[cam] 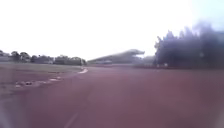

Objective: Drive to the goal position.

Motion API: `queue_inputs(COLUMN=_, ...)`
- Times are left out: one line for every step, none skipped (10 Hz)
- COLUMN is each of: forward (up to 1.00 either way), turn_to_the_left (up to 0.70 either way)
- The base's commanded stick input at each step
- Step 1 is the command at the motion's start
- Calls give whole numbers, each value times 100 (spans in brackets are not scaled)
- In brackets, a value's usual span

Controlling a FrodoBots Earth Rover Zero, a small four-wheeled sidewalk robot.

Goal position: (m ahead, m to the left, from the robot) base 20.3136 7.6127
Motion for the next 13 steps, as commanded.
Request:
queue_inputs(forward=70, turn_to_the_left=2)
queue_inputs(forward=70, turn_to_the_left=2)
queue_inputs(forward=70, turn_to_the_left=2)
queue_inputs(forward=70, turn_to_the_left=2)
queue_inputs(forward=70, turn_to_the_left=2)
queue_inputs(forward=70, turn_to_the_left=2)
queue_inputs(forward=70, turn_to_the_left=2)
queue_inputs(forward=70, turn_to_the_left=2)
queue_inputs(forward=70, turn_to_the_left=2)
queue_inputs(forward=70, turn_to_the_left=2)
queue_inputs(forward=70, turn_to_the_left=2)
queue_inputs(forward=70, turn_to_the_left=2)
queue_inputs(forward=70, turn_to_the_left=2)
